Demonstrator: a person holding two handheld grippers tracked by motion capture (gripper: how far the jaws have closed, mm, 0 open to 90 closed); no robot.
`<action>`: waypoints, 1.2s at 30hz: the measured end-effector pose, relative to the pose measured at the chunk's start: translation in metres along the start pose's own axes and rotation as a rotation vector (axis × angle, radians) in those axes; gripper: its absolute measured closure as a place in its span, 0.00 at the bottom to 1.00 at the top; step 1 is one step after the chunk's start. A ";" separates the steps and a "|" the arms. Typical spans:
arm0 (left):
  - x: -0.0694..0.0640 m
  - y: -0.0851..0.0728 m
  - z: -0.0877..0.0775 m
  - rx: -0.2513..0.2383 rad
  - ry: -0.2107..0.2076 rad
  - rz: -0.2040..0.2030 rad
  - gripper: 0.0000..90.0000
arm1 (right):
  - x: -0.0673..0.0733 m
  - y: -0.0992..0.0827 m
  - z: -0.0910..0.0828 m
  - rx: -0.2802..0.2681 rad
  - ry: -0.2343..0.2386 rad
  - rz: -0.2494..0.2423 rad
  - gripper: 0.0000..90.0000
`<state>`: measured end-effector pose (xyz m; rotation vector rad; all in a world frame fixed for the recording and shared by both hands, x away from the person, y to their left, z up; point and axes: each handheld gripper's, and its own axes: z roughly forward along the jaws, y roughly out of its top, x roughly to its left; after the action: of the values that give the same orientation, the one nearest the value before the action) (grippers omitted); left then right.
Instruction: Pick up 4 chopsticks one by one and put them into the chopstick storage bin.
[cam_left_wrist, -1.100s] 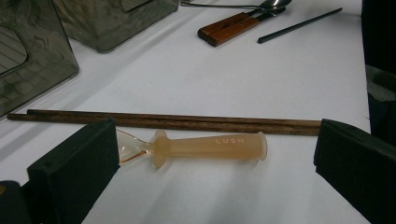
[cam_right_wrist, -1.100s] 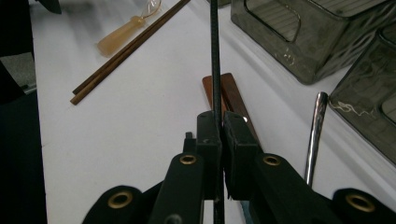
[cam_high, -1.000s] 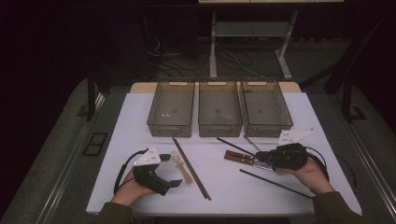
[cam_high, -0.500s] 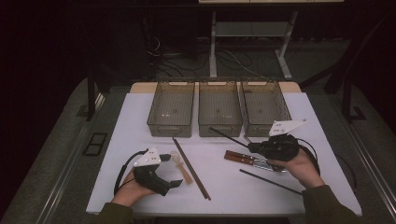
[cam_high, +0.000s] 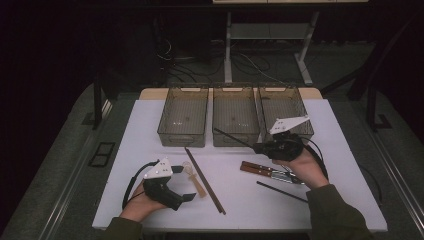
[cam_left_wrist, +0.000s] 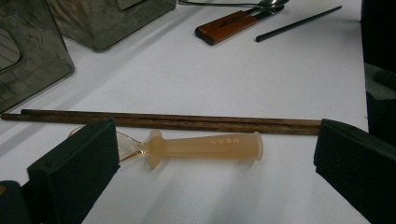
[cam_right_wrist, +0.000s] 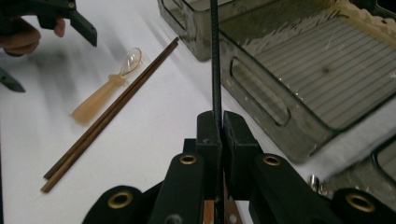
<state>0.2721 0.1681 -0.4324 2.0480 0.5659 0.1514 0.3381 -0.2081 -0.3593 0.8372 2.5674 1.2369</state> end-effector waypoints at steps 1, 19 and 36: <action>0.000 0.000 0.000 0.000 0.000 0.000 0.00 | 0.000 0.004 0.003 0.004 -0.001 -0.001 0.95; 0.000 -0.001 0.001 0.006 0.000 -0.008 0.00 | -0.003 0.054 0.037 0.003 -0.018 0.030 0.95; 0.001 -0.001 0.000 0.004 -0.012 -0.009 0.00 | -0.014 0.097 0.074 0.012 -0.071 0.097 0.95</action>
<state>0.2724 0.1690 -0.4334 2.0489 0.5686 0.1330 0.4175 -0.1184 -0.3340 1.0012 2.5075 1.1957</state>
